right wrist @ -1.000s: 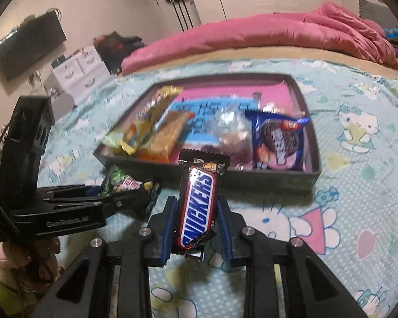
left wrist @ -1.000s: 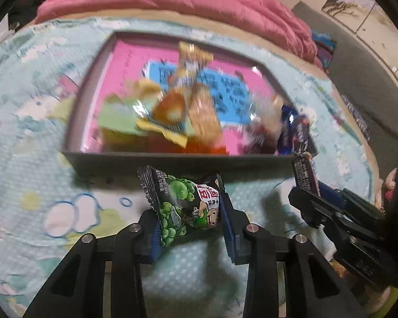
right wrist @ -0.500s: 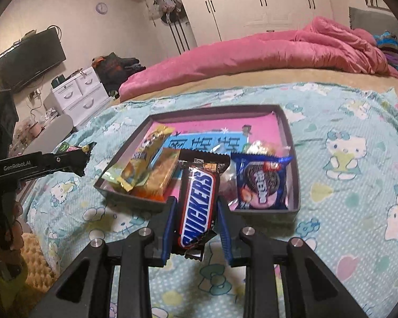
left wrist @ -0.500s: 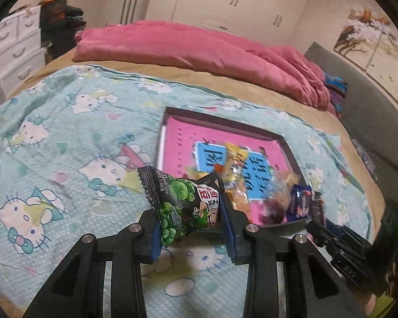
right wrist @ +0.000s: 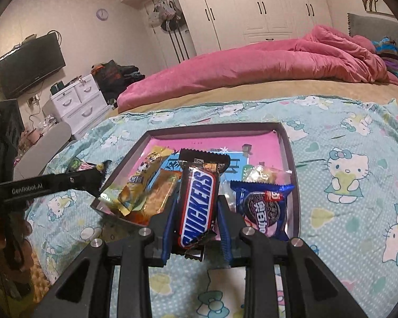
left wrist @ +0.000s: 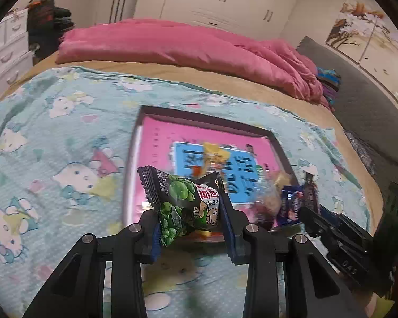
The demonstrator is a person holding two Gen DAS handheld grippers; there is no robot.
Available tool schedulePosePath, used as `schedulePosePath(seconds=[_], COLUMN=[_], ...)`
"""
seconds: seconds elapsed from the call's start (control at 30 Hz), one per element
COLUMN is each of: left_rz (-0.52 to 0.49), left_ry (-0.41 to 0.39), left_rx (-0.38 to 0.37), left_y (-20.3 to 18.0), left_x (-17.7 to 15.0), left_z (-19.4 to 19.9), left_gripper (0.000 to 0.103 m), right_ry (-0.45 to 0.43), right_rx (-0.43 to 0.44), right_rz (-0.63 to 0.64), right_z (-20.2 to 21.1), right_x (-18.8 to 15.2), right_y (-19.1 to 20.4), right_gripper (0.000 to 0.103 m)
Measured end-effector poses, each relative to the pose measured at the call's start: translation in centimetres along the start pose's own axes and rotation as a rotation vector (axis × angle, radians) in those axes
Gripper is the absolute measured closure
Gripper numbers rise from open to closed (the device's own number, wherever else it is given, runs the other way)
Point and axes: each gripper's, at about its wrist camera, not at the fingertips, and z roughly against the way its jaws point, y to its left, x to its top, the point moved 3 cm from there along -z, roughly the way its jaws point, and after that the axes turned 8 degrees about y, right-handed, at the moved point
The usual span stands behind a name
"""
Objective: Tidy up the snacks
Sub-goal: 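Carry the Snickers bar with right tool while left carries the pea-snack bag to tray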
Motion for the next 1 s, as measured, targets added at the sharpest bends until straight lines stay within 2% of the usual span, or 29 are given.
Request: schedulePosePath(seconds=[0.33, 1.0], left_rz=[-0.057, -0.076], left_ry=[0.050, 0.128], left_rx=[-0.029, -0.035], left_y=[-3.9, -6.0], left_x=[-0.3, 0.1], left_z=[-3.1, -7.5], left_gripper=[0.065, 0.065], right_ry=[-0.001, 0.045], right_rx=[-0.009, -0.044], right_rz=[-0.013, -0.030], right_z=[-1.0, -4.2], right_x=[0.6, 0.6], right_y=[-0.8, -3.1], right_gripper=[0.073, 0.073])
